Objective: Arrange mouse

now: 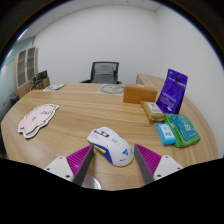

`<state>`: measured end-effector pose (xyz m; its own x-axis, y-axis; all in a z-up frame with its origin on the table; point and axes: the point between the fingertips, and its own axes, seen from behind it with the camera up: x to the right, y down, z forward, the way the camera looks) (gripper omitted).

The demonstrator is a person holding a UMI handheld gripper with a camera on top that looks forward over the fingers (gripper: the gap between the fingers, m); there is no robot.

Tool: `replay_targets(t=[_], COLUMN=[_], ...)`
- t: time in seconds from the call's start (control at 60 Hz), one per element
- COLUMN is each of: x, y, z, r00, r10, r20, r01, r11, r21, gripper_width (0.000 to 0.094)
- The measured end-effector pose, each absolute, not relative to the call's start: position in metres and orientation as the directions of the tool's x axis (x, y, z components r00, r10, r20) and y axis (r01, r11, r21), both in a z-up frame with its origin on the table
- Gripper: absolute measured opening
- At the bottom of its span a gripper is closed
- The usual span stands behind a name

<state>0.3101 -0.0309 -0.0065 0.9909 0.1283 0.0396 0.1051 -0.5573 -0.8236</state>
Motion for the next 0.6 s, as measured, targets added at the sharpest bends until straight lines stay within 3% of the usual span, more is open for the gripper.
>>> replay_targets(t=[0.3,0.367,0.383,0.6], x=[0.314,0.314,0.313,0.314], y=[0.03,0.037,0.038,0.036], z=[-0.011,-0.011,-0.012,-0.013], r00=[0.993,0.994,0.994,1.0], r10=[0.117,0.106,0.11,0.02], r20=[-0.009,-0.012,-0.011,0.018], r01=[0.059,0.05,0.053,0.026], r11=[-0.564,-0.565,-0.565,-0.585], r21=[-0.824,-0.824,-0.823,-0.811], gripper_width=[0.0832,0.069,0.055,0.0406])
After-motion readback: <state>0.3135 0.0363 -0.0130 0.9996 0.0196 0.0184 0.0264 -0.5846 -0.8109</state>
